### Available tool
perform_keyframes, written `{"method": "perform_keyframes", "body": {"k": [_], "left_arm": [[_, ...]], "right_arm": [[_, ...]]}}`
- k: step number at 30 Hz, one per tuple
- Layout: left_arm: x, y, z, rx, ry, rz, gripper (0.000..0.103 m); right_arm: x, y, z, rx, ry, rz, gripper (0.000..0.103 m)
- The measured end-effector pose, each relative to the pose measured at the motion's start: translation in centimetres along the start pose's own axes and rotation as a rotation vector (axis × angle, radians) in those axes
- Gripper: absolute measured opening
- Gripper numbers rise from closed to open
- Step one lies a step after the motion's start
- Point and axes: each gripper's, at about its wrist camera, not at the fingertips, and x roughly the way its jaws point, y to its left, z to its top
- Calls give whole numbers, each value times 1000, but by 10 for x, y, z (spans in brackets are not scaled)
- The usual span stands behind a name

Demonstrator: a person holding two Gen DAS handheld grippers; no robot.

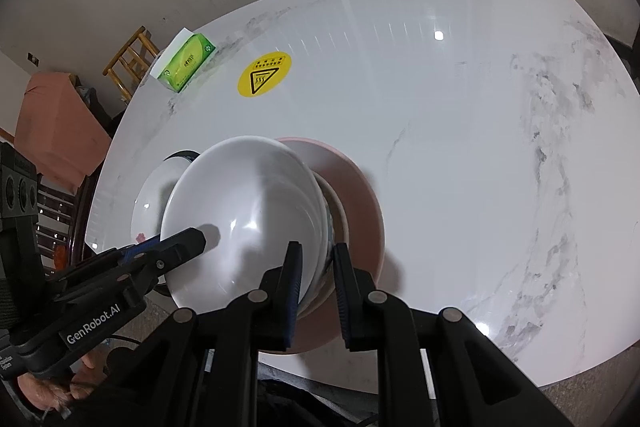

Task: Organize plates and bowls
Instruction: 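Lift the 'Dog' bowl and carry it over the 'Rabbit' bowl with the left gripper, then lower the 'Dog' bowl into the 'Rabbit' bowl and open the left gripper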

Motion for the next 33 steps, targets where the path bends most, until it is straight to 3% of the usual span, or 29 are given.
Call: {"method": "perform_keyframes", "body": {"k": [18, 33], "left_arm": [[13, 2, -1, -4, 22, 14, 11], [13, 1, -4, 7, -14, 31, 12]], "right_arm": [[13, 1, 3, -1, 16, -10, 18], [15, 6, 1, -1, -13, -40, 20]]}}
